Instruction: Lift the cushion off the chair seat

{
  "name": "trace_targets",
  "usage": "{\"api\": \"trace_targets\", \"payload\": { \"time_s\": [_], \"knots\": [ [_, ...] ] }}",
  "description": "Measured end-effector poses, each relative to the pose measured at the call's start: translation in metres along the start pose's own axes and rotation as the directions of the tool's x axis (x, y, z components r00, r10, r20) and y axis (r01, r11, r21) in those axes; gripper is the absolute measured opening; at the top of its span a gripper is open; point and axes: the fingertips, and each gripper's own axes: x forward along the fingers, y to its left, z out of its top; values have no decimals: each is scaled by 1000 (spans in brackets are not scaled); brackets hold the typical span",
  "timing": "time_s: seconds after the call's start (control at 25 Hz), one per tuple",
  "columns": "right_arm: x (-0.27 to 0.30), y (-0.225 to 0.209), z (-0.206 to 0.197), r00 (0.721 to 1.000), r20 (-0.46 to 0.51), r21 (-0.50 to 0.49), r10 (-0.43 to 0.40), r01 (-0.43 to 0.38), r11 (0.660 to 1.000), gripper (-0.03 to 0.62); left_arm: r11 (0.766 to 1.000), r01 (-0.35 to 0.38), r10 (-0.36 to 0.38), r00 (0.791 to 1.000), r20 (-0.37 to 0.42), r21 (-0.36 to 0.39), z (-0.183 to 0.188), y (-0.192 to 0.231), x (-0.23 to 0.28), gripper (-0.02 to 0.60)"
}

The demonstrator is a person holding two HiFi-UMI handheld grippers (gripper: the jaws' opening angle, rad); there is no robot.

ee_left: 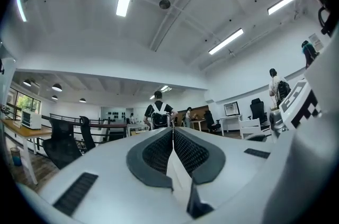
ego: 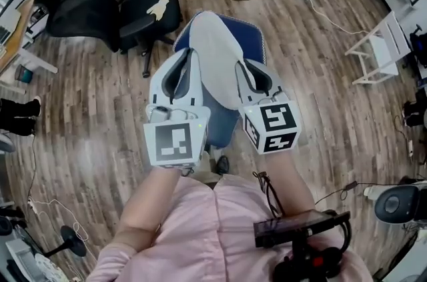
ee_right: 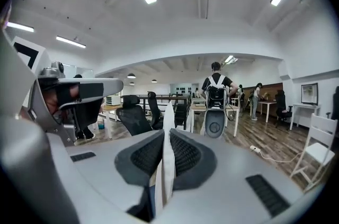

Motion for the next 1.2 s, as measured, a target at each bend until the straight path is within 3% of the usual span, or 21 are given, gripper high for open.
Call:
{"api": "trace_targets", "payload": {
  "time_s": [0.16,0.48,1.2],
  "knots": [
    [-8,10,28,999,46,-34,4,-2,999,31,999,-30,31,999,28,-39,20,7,-12,15],
    [-14,12,60,995,103,-104,-4,15,994,31,998,-48,50,997,63,-35,40,10,-13,15],
    [-10,14,68,992,126,-117,-14,28,993,27,999,-27,28,998,62,-18,37,10,-5,15]
  ]
}}
